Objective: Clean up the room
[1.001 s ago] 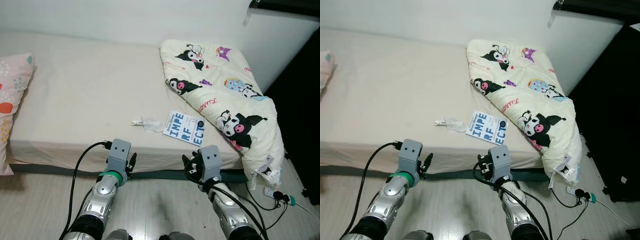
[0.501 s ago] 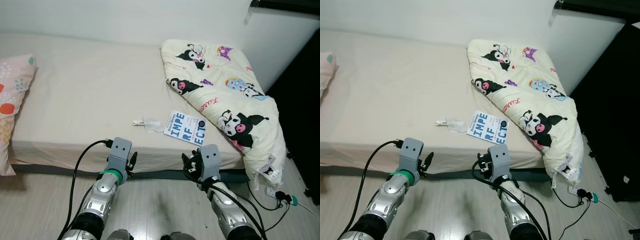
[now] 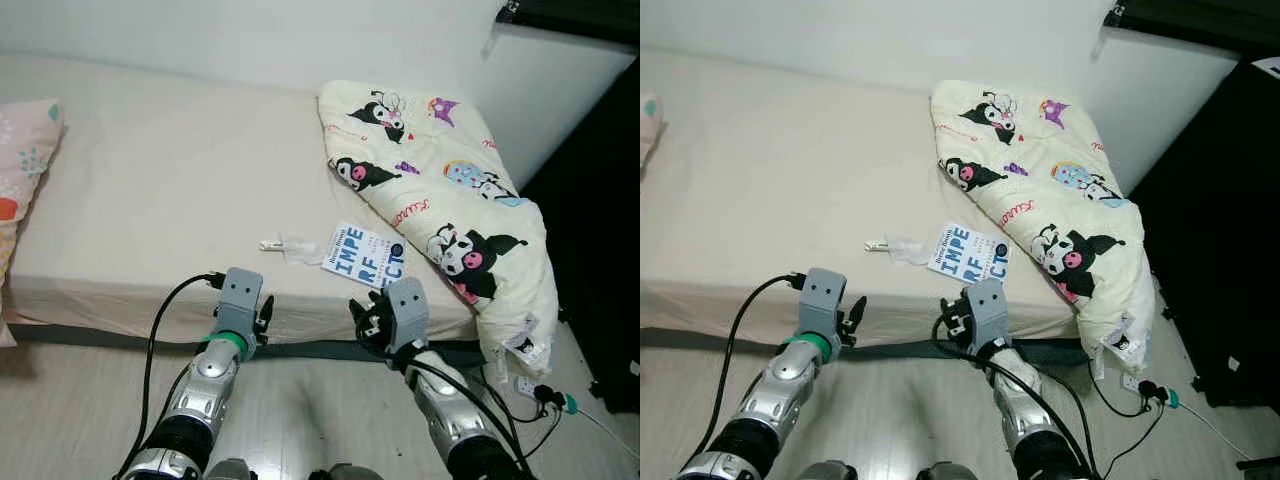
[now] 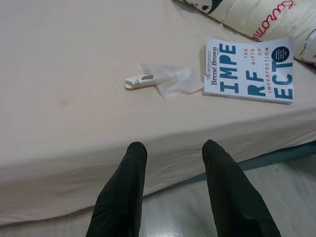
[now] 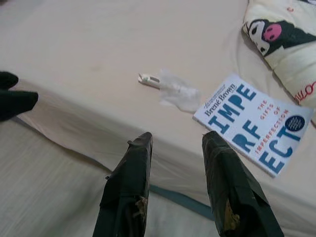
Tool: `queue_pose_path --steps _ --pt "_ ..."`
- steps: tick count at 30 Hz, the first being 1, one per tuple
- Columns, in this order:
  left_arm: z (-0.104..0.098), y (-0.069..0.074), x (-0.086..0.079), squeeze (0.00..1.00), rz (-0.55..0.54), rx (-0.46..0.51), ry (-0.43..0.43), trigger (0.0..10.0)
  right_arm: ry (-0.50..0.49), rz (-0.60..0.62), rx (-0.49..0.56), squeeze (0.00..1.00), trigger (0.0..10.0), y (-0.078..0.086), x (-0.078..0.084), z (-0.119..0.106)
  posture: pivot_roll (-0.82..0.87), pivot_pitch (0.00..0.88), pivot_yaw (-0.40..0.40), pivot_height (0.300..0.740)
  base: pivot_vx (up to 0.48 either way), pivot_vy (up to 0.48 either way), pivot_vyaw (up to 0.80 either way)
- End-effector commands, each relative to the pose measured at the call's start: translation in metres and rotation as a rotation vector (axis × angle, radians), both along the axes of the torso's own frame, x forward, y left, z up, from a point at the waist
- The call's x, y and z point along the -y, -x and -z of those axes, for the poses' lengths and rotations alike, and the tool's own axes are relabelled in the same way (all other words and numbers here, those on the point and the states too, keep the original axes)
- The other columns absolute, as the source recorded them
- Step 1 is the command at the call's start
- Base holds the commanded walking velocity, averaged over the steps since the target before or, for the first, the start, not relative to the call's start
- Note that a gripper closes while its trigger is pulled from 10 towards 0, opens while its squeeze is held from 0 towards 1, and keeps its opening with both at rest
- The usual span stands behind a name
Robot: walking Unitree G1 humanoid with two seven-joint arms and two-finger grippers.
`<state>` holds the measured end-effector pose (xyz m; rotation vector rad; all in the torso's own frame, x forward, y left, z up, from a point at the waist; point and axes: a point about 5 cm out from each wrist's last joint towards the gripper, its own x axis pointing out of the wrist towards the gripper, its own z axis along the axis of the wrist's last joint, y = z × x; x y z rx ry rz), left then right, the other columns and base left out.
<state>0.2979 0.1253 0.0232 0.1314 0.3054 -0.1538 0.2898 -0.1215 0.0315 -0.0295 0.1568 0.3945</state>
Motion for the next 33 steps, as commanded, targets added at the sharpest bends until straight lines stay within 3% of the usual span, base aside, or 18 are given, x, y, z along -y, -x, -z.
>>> queue_pose_path --steps 1,12,18,25,28,33 --pt "0.001 0.0 0.002 0.0 0.0 0.001 0.005 10.0 0.012 0.0 -0.031 0.0 10.0 0.003 0.002 0.006 0.08 0.0 -0.095 0.74 0.0 0.0 0.0" --pt "0.0 -0.001 0.001 0.0 0.007 0.009 -0.005 10.0 -0.006 0.014 -0.031 0.0 10.0 0.005 0.0 0.007 0.06 0.0 -0.077 0.74 0.0 0.0 0.0" --pt "-0.018 -0.015 -0.001 0.0 0.026 0.091 -0.053 10.0 -0.04 0.062 0.011 0.0 10.0 -0.008 0.007 -0.006 0.06 0.0 -0.064 0.74 0.0 0.0 0.0" --pt "-0.043 -0.023 -0.001 0.0 0.047 0.181 0.013 10.0 -0.124 0.19 0.127 0.0 10.0 -0.013 0.023 -0.028 0.0 0.0 -0.019 0.74 0.0 0.0 0.0" --pt "-0.05 -0.018 -0.009 0.0 0.057 0.229 -0.005 10.0 -0.147 0.26 0.196 0.0 10.0 -0.006 0.038 -0.039 0.0 0.0 -0.013 0.74 0.0 0.0 0.0" --pt "-0.044 0.0 -0.02 0.0 0.033 0.196 -0.002 10.0 -0.138 0.33 0.191 0.0 10.0 0.008 0.053 -0.032 -0.02 0.0 0.019 0.74 0.0 0.0 0.0"
